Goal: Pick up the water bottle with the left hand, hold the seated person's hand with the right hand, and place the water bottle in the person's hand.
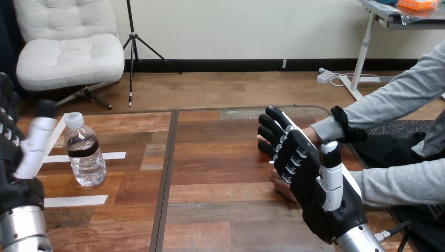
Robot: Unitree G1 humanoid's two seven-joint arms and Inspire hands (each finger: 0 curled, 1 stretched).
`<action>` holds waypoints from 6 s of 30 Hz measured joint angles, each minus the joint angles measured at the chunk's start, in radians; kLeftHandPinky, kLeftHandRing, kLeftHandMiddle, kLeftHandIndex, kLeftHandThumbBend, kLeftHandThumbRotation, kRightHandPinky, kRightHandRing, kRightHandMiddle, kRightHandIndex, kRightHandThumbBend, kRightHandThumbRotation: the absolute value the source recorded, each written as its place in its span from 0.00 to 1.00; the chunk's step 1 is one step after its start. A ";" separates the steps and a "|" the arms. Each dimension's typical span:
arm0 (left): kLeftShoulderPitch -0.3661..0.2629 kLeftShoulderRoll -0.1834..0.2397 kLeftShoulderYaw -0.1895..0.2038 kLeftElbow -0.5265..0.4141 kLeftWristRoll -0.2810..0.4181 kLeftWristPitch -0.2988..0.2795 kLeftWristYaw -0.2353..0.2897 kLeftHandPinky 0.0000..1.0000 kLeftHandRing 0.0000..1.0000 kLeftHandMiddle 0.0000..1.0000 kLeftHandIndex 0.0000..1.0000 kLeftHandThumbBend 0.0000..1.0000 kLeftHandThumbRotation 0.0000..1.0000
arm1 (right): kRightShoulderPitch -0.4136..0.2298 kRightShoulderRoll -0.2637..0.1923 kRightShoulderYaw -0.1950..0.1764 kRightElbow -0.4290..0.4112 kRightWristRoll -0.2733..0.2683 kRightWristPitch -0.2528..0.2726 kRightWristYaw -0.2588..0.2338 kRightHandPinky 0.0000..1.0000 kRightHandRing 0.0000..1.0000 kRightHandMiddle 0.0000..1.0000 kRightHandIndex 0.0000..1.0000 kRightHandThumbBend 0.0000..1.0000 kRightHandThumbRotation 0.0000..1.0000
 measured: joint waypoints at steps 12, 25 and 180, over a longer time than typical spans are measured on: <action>-0.018 0.022 -0.004 0.034 0.052 0.000 0.012 0.93 0.94 0.95 0.94 1.00 0.00 | 0.000 0.000 0.000 0.000 0.000 0.000 0.000 1.00 0.99 0.97 0.96 1.00 1.00; -0.032 0.039 -0.010 0.079 0.069 0.001 0.000 0.99 0.99 0.99 0.99 1.00 0.00 | 0.000 0.000 0.000 0.000 -0.001 0.000 -0.002 1.00 0.99 0.97 0.97 1.00 1.00; -0.409 0.207 -0.121 0.646 0.199 0.341 0.115 1.00 1.00 1.00 1.00 0.92 0.15 | 0.000 0.000 -0.001 0.000 0.001 0.000 0.001 1.00 0.98 0.96 0.96 1.00 1.00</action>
